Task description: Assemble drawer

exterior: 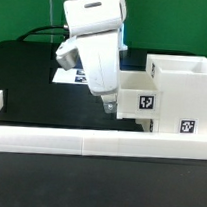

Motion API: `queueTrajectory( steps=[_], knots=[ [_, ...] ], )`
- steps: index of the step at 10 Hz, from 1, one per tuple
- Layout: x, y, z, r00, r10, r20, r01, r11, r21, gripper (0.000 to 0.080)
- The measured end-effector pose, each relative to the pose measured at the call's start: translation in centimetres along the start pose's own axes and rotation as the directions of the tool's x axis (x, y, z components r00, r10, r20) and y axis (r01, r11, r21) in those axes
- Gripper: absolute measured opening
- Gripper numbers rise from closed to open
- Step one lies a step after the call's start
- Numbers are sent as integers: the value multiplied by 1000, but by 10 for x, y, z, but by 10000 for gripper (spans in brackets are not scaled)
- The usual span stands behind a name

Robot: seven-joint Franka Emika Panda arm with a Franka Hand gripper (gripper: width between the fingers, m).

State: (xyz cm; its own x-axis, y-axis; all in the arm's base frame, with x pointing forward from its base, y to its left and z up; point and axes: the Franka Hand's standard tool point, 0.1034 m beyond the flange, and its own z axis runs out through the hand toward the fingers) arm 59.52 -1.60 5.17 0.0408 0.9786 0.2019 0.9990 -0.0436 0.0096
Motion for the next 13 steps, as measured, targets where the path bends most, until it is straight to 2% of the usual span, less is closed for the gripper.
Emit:
queueTrajectory(
  steps=[1,4,5,7,8,13],
  knots=[
    [0,0,0,1000,11,2,-11,1000,-8,649],
    [-1,0,1,1000,10,2,-10,1000,-8,649],
    [1,3,3,997,-71,2,71,997,-29,649],
    [11,4,5,992,-123,-5,122,992,-32,649],
    [10,6,4,989,-146,-2,146,989,-40,649],
    [14,6,5,995,-96,13,97,995,-32,649]
  ],
)
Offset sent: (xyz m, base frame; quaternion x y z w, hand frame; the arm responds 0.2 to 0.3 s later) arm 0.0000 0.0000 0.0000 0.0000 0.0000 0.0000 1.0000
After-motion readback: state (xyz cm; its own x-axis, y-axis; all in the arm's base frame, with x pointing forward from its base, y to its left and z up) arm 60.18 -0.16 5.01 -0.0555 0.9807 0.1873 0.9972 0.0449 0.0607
